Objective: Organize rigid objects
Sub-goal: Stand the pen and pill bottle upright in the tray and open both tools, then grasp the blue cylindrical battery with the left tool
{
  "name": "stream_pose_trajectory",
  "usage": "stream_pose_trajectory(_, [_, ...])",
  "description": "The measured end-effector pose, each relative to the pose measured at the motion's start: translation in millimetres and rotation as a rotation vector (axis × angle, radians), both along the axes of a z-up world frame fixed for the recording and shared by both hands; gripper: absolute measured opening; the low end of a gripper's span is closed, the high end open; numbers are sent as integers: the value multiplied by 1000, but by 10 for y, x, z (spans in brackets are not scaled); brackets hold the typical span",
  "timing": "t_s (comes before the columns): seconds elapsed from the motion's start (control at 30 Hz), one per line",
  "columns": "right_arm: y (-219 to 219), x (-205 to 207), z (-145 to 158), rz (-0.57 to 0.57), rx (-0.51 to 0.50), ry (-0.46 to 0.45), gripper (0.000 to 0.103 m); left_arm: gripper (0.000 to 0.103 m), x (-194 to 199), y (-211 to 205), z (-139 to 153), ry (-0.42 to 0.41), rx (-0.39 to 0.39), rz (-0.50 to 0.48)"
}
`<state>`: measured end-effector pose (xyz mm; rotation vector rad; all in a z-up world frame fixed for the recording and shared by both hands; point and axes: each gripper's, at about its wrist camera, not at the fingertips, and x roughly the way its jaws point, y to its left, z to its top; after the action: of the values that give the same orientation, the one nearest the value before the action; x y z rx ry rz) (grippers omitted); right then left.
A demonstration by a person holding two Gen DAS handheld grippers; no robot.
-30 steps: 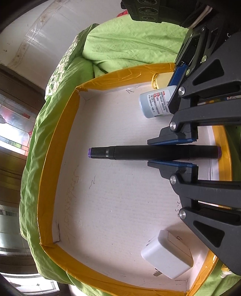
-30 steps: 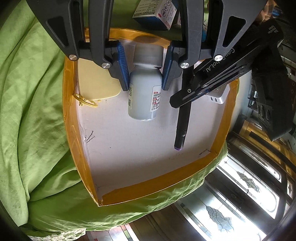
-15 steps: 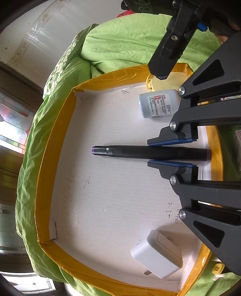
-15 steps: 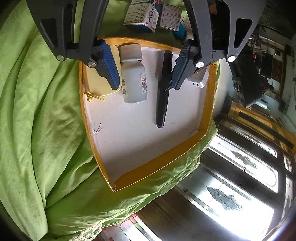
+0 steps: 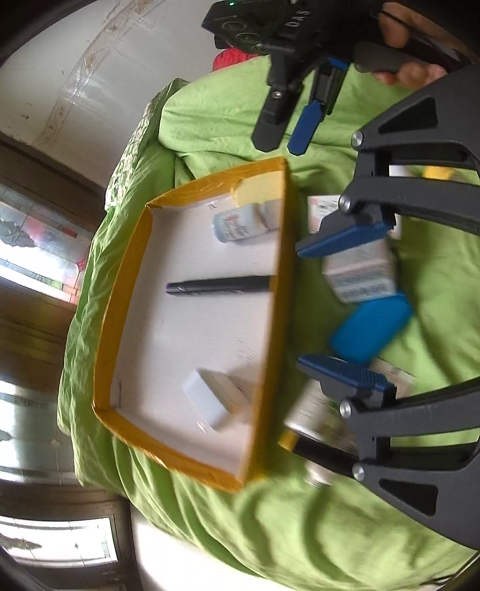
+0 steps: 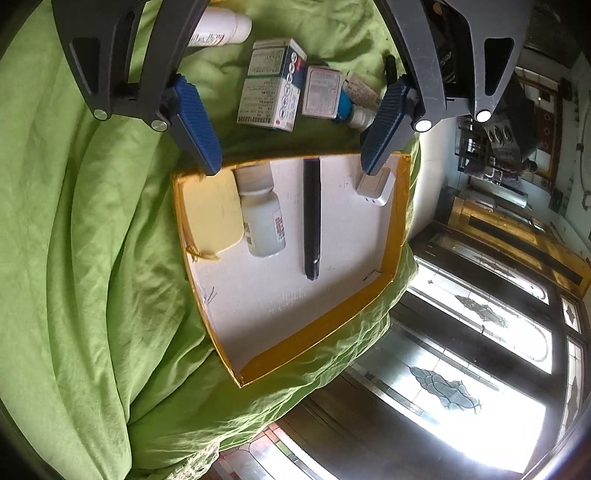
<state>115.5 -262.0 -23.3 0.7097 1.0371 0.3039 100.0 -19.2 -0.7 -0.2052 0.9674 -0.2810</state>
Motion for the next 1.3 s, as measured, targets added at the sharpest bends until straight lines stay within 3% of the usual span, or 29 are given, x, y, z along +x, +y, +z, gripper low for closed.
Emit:
stream_pose_trajectory(0.13, [86, -154, -19, 22, -4, 18, 74, 59, -284, 108, -137, 38, -2, 44])
stream_pose_trajectory(0.23, [121, -266, -9, 33, -5, 26, 74, 59, -441, 168, -242, 75, -59, 77])
stream_pose_trajectory(0.63, [28, -588, -162, 45, -19, 57, 75, 59, -550, 117, -332, 92, -28, 75])
stream_pose_trajectory(0.83, [63, -603, -214, 59, 8, 60, 75, 59, -401, 63, -370, 115, -23, 88])
stream_pose_trajectory(0.97, [50, -617, -228, 55, 13, 57, 75, 58, -210, -27, -361, 131, 52, 141])
stream_pose_trajectory(1.1, [42, -613, -245, 54, 25, 55, 75, 42, 23, -182, -453, 197, 67, 149])
stream_pose_trajectory(1.3, [40, -616, -258, 57, 34, 55, 75, 42, 220, -333, -585, 255, 134, 183])
